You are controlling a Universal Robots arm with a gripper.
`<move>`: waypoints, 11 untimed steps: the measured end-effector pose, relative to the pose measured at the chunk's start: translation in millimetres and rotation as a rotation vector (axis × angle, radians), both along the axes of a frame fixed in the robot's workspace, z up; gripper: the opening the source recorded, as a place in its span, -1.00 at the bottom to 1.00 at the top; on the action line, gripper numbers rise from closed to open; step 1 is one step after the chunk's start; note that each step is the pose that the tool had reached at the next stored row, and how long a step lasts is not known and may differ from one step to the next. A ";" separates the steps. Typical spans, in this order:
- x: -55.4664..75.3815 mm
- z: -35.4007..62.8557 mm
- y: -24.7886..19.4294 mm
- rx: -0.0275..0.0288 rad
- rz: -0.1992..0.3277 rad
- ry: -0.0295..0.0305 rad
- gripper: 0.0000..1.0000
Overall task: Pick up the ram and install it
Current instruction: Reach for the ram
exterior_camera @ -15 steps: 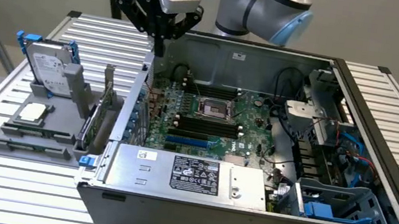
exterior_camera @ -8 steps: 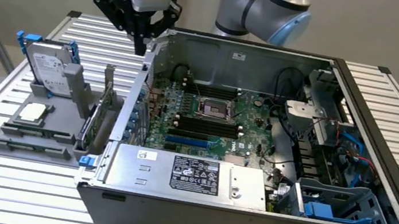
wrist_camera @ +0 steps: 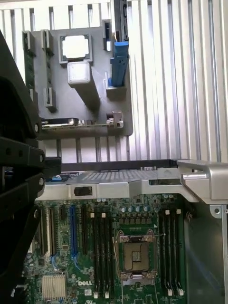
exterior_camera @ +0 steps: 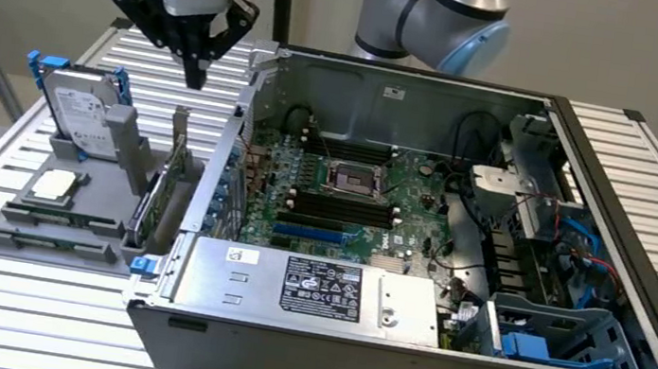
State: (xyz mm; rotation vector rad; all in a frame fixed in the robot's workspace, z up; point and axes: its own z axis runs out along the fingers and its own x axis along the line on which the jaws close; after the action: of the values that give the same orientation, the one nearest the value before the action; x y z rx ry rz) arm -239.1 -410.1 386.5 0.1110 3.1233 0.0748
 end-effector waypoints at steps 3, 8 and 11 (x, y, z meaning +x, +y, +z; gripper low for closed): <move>-13.4 -1.1 -0.5 0.0000 0.000 0.0004 -0.79; -36.2 -2.8 -1.1 -0.0001 0.000 0.0013 -0.79; -49.8 -3.7 -1.3 -0.0002 0.000 0.0019 -0.79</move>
State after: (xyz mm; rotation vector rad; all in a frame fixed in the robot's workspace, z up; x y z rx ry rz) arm -289.0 -411.5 382.8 0.1110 3.1252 0.0745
